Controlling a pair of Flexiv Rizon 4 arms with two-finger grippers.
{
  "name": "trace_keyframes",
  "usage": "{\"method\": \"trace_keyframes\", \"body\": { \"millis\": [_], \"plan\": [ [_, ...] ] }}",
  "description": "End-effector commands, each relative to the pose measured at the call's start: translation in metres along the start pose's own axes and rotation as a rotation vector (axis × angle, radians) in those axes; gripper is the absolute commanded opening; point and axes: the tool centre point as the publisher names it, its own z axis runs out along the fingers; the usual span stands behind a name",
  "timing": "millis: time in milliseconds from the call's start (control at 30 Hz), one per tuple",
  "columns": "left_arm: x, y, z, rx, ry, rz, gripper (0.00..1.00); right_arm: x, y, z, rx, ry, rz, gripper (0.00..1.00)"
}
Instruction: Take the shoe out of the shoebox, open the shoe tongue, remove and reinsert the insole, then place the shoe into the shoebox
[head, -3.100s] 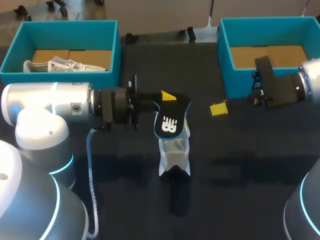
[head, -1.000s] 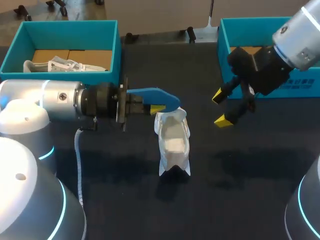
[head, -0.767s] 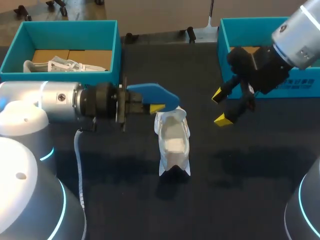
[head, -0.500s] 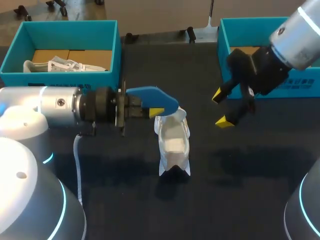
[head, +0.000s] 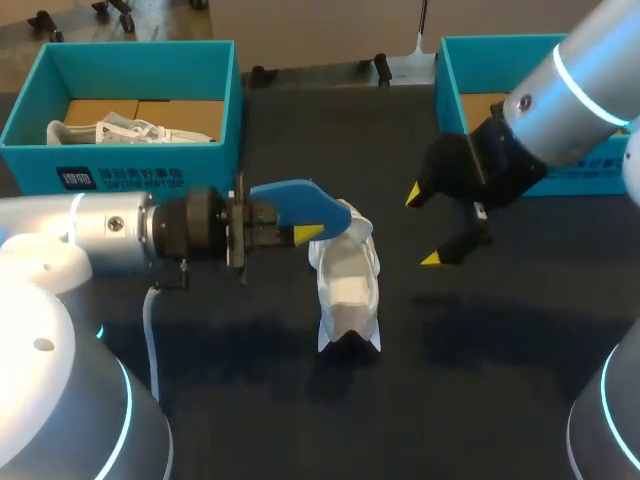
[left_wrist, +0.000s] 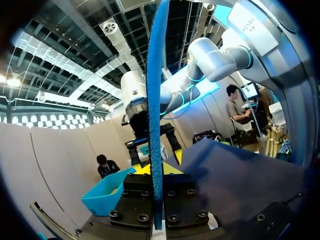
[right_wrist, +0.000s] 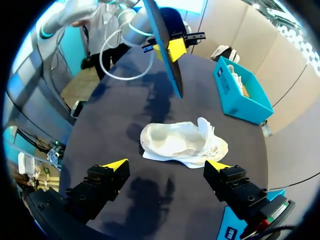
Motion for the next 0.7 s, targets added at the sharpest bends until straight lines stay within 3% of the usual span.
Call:
{"method": "trace_keyframes", "body": {
  "millis": [33, 133, 700],
  "plan": [
    [0.008, 0.007, 0.001, 0.004, -0.016, 0.005, 0.0, -0.003, -0.003, 0.019, 0.005, -0.009, -0.005, 1.0],
    [0.01, 0.014, 0.001, 0.024, -0.016, -0.014, 0.0, -0.003, -0.008, 0.029, -0.001, -0.035, -0.066, 1.0],
    [0.018, 0.038, 0.005, -0.022, -0.079, 0.0, 0.0, -0.008, -0.031, 0.087, -0.073, -0.046, -0.173, 1.0]
  ]
}}
